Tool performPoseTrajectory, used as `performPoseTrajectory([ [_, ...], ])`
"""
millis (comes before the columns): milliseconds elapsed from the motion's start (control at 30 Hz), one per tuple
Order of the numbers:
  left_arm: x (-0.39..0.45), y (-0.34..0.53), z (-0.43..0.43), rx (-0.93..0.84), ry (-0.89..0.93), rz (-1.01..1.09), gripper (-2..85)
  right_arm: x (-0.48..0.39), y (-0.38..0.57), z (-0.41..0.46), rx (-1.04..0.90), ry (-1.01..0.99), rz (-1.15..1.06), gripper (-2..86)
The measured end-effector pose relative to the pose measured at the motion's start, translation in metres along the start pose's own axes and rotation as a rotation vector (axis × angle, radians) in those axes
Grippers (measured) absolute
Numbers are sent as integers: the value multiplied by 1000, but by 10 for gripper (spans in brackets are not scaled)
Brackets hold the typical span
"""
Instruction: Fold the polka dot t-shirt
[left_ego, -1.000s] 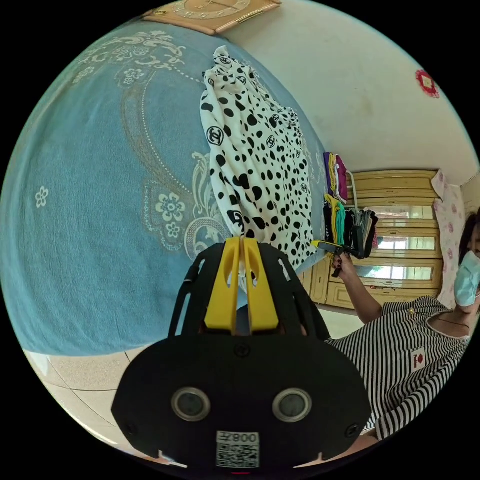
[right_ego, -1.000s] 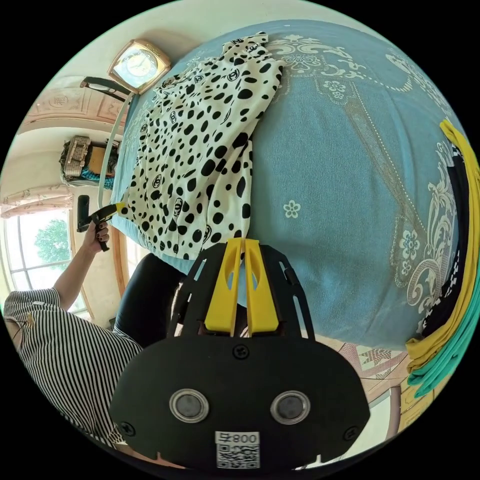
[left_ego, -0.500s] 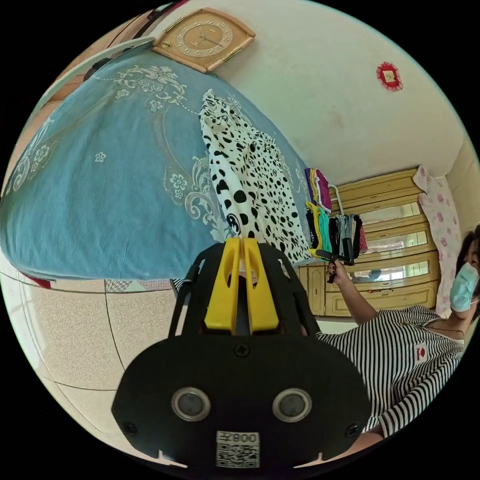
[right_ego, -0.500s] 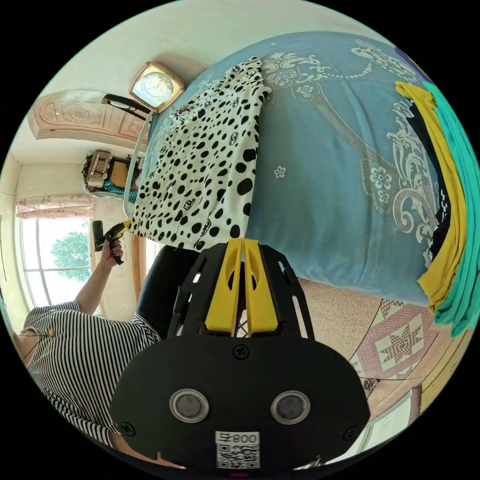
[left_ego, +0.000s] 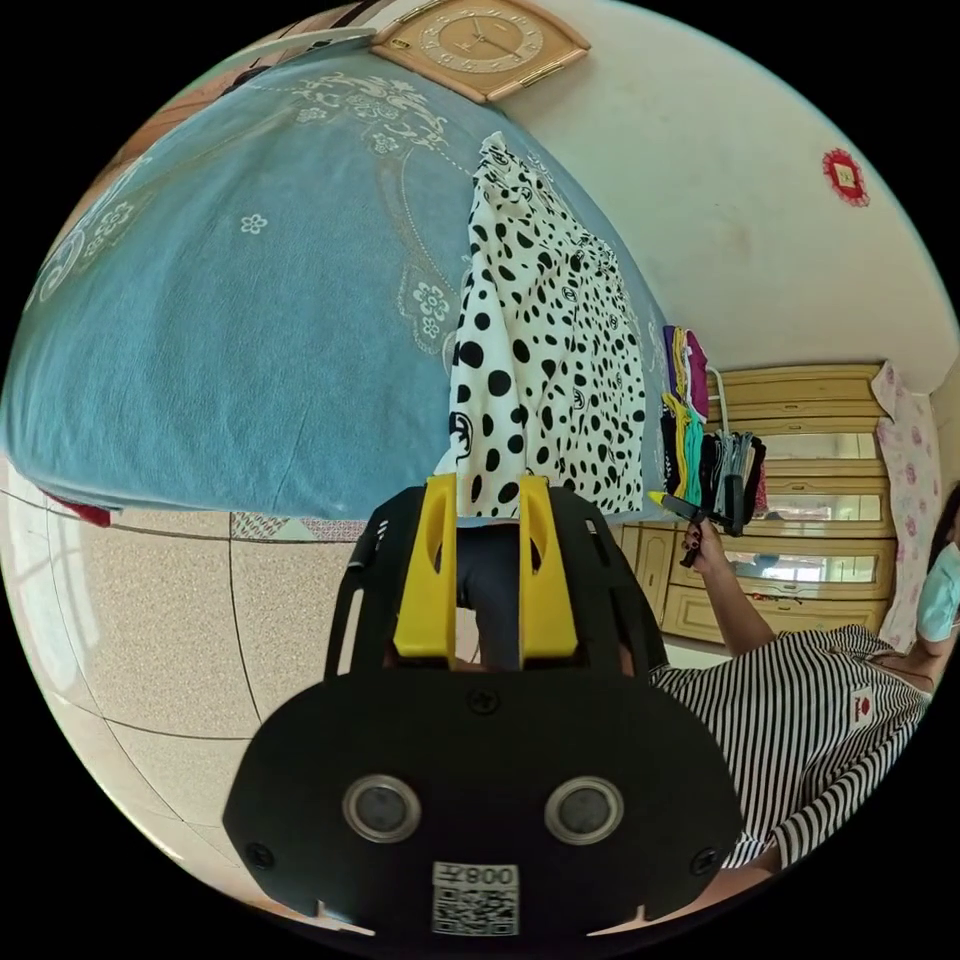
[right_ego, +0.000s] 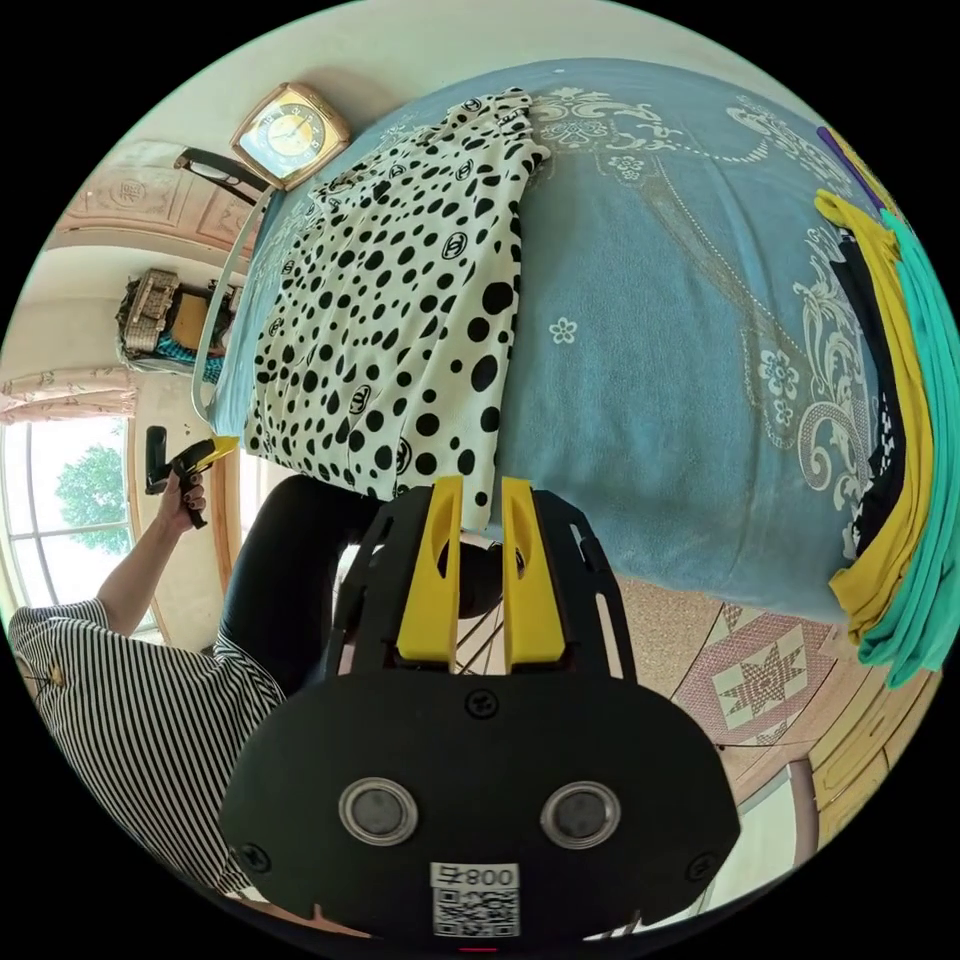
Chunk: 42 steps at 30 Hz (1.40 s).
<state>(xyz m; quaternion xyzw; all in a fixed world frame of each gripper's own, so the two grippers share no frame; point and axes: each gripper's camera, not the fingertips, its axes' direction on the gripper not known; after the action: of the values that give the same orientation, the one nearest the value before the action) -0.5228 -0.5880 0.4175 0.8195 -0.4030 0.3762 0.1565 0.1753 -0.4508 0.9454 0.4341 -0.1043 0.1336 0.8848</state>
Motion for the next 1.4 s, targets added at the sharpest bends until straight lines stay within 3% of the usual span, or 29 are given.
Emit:
performPoseTrajectory([
  [300,-4,5,38,-113,16,-58,66,-66,-20,37,-137,152,42,58],
  [467,2,18,51,-150,-61,-27,28,-109,-21,51,-189,252,-2,50],
  [633,2,60,46,-53,14,-12,16,-135,-8,53,-162,249,-59,18],
  [833,34,117,9,135,155,83,12,-166,31,7,-51,99,-49,6],
  [967,55,155,-1,173,163,166,12,-195,81,-41,49,49,-104,5],
  [1100,46,188,18,130,163,100,12,-206,105,-50,47,39,-109,5],
  [1267,39,164,42,128,193,-1,11,-219,46,-55,18,11,-102,4],
  [1400,105,98,-13,350,253,114,11,-248,-34,-146,176,-6,-108,4],
])
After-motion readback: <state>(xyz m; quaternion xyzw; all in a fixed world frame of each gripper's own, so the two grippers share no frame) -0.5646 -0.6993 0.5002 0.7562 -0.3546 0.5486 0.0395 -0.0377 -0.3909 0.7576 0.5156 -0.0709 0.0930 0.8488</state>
